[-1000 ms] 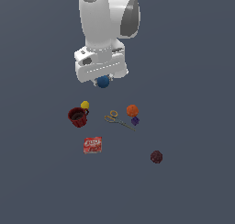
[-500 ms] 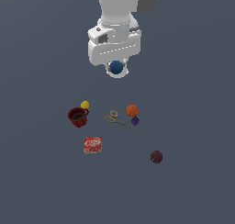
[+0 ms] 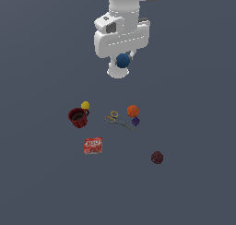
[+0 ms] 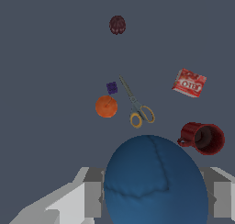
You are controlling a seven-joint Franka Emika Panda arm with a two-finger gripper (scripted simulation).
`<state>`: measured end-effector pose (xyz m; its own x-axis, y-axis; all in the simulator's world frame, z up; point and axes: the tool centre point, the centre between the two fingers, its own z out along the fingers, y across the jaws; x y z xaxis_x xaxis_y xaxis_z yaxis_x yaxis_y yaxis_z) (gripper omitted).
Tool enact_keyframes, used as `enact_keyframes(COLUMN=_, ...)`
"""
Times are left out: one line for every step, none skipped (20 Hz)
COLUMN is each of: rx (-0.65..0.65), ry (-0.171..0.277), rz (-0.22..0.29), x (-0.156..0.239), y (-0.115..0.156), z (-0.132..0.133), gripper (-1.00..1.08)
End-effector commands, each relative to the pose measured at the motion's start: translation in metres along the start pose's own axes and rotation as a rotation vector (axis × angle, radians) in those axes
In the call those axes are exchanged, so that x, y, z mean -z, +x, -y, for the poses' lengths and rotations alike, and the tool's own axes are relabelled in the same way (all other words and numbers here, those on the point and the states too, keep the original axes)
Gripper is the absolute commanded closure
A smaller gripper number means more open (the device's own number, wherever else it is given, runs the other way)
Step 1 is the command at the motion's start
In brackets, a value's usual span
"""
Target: Pick up a designated object from a clutter of objects.
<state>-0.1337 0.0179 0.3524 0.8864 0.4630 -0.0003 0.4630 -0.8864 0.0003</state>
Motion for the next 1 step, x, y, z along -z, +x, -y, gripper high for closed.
enact_keyframes(rx=-0.001, ry=0.000, rz=0.000, x=0.0011, y=0.0007, z=0.0003, gripper=1.08)
